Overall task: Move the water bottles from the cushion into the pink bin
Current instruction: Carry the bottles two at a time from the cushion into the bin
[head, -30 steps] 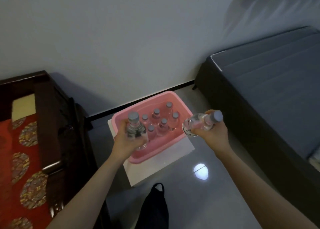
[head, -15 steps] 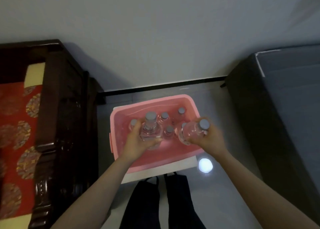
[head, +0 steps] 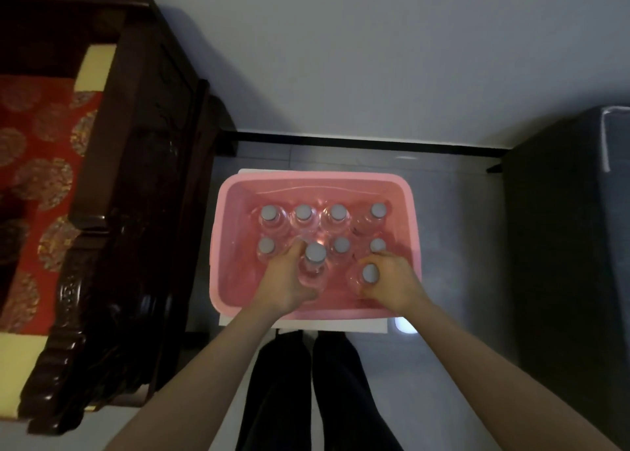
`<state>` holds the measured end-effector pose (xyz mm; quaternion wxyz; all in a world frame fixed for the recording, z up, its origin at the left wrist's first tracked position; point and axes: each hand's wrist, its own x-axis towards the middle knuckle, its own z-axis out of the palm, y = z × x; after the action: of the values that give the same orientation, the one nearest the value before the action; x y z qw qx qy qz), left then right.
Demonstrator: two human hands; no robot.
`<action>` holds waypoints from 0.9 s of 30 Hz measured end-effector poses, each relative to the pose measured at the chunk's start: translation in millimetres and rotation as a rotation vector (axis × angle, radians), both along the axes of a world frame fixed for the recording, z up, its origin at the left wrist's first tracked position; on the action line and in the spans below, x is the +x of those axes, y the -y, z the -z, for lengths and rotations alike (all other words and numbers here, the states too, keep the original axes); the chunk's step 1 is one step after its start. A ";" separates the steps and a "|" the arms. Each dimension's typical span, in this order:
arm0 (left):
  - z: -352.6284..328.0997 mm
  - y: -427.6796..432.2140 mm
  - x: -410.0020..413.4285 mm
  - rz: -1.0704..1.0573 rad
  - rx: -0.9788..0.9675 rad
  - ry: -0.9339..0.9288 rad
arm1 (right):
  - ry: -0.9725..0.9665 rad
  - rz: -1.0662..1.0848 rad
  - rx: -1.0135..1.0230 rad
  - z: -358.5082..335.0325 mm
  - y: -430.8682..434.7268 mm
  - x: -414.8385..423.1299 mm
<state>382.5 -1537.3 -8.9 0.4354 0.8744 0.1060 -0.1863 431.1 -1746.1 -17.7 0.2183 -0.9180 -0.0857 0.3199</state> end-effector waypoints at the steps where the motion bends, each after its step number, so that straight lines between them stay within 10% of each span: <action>1: 4.4 -0.2 2.3 0.024 0.003 -0.028 | -0.013 -0.024 -0.029 3.2 -1.4 1.6; 27: 69.5 17.7 12.7 0.386 0.229 0.031 | -0.009 -0.179 -0.059 36.6 -11.1 8.1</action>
<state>395.2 -1555.0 -78.5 0.2909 0.9250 -0.0496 -0.2395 439.2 -1735.0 -54.3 0.1620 -0.9112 -0.1571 0.3446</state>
